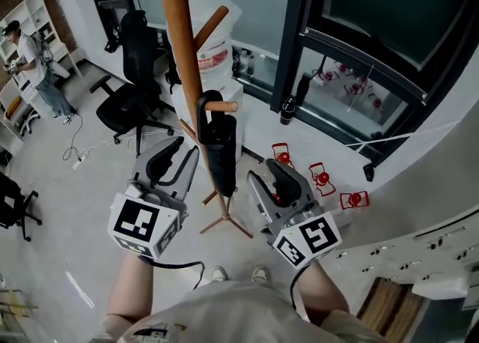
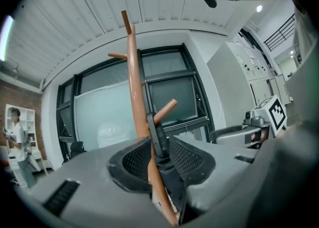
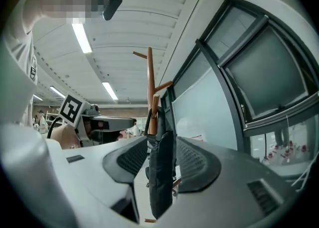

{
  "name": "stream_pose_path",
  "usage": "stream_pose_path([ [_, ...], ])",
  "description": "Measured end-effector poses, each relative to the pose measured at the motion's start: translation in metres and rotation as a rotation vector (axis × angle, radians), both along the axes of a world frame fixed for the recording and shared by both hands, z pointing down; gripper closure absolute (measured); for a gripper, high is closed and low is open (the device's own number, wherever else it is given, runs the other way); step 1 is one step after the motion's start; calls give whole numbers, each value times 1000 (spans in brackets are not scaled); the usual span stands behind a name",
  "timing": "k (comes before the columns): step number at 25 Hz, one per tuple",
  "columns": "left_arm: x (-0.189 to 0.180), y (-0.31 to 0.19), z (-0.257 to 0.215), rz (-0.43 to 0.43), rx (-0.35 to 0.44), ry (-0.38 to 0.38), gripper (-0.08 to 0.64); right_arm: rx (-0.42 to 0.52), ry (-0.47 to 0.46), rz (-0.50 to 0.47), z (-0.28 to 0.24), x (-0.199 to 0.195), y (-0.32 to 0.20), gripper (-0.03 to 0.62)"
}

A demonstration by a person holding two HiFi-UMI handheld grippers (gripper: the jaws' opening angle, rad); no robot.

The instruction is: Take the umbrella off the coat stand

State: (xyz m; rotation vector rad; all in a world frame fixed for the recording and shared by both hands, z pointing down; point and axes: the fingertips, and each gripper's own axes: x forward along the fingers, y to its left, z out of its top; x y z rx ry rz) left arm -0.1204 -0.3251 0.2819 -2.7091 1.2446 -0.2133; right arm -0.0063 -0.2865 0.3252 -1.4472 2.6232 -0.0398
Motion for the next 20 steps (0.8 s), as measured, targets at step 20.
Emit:
stream_pose_path([
  [20, 13, -45, 15, 25, -136, 90, 446, -200, 64, -167, 130, -49, -57, 299],
])
